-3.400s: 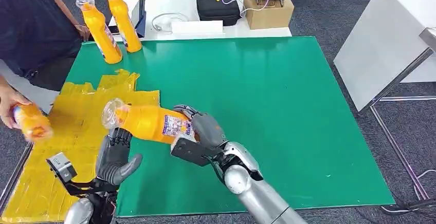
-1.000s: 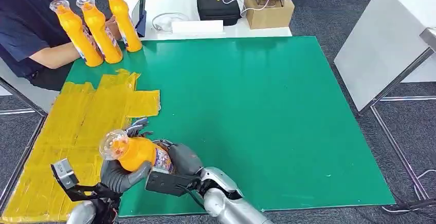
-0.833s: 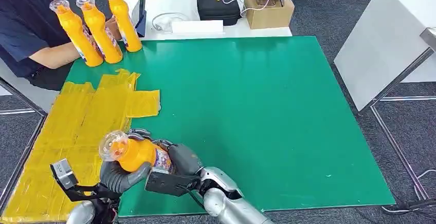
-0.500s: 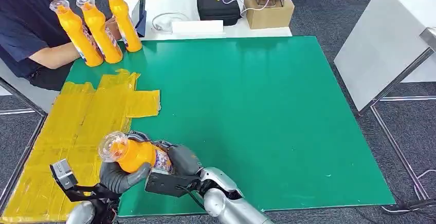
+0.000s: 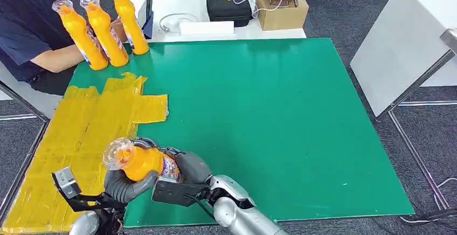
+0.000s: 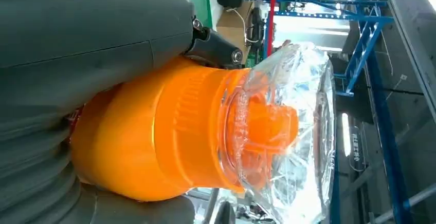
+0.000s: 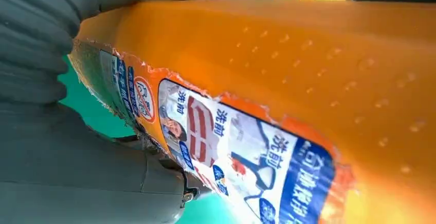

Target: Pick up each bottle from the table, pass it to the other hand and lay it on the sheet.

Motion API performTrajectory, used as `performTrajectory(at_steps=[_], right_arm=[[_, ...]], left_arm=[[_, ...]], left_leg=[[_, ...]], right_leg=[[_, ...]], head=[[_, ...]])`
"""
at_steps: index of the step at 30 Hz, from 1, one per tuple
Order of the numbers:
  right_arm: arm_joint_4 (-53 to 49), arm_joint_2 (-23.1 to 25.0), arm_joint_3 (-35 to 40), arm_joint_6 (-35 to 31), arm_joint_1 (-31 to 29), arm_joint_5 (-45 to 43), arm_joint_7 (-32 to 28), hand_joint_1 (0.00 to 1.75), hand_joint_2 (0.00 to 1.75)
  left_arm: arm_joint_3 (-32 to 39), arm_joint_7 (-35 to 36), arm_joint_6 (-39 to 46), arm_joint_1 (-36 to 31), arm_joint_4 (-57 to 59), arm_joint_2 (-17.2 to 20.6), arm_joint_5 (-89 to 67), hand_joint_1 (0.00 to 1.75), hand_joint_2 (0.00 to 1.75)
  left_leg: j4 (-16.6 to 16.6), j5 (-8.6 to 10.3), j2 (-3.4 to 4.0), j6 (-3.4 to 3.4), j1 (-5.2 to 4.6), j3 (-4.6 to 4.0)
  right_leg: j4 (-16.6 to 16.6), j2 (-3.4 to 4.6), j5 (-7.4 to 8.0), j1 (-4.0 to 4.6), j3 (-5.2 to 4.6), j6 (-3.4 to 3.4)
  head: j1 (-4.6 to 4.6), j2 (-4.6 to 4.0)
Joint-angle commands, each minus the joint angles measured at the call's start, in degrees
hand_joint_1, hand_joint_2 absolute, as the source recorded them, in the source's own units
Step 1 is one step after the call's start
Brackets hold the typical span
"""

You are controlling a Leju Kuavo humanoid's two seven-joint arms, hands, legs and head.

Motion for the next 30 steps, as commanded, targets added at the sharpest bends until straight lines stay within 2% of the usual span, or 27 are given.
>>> performTrajectory(at_steps=[1,30], right_arm=[[3.78,-0.02,5.89,1.07,-3.69,0.02,-0.14,1.75,1.75],[5.25,-0.33,6.78,1.1,-3.04,0.27,-0.68,1.75,1.75]], left_arm=[[-2.89,1.22,-3.81,-0.2,3.14,1.23,3.86,0.0,1.75],[-1.08,2.1,-5.4,-0.03,2.62,1.01,6.46,0.0,1.75]], left_leg=[[-0.05,-0.02,0.04,0.06,-0.05,0.15],[-0.05,-0.03,-0.02,0.07,-0.03,0.19]], right_leg=[[-0.02,0.0,-0.02,-0.03,0.12,-0.02],[-0.04,-0.08,-0.05,-0.01,0.19,-0.02]], head=[[0.0,0.0],[-0.02,0.0]])
